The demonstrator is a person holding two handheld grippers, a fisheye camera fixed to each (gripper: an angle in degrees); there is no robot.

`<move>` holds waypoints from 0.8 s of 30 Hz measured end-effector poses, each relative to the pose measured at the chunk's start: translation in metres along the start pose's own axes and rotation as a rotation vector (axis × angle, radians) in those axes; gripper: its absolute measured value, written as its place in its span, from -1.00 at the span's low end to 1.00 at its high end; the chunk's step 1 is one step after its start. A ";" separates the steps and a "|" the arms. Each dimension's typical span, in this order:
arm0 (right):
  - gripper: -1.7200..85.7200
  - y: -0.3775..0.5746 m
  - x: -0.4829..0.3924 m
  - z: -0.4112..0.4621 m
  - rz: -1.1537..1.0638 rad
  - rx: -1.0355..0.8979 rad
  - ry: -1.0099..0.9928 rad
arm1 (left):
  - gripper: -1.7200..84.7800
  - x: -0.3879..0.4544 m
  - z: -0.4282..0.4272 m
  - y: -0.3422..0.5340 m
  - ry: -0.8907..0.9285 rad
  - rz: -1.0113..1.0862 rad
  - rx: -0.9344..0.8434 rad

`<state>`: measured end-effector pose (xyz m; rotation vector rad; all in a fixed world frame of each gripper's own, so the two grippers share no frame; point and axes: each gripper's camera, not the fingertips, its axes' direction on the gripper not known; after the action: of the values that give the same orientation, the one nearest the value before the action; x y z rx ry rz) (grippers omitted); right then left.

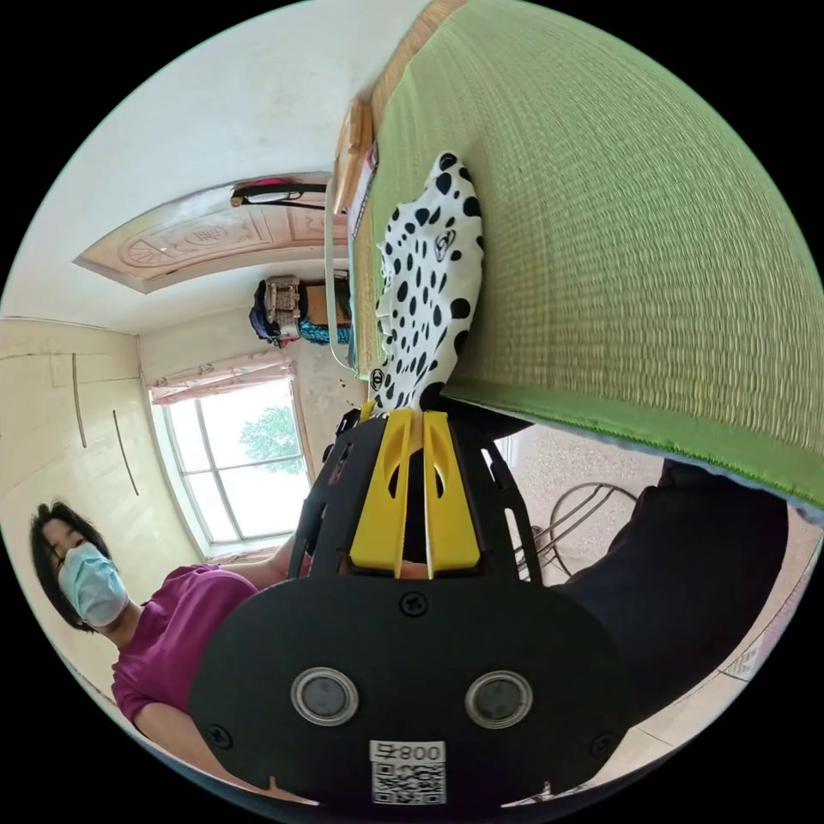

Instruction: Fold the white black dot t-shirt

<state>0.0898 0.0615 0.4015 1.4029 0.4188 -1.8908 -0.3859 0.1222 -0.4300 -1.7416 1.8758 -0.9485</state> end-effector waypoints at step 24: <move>-0.83 0.041 0.064 0.048 0.060 0.048 -0.055 | -0.84 0.030 -0.012 0.050 -0.143 0.132 0.004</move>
<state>0.0782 -0.0201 0.3662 1.3757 0.3023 -1.8973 -0.4338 0.0951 -0.4529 -1.6150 1.8688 -0.7576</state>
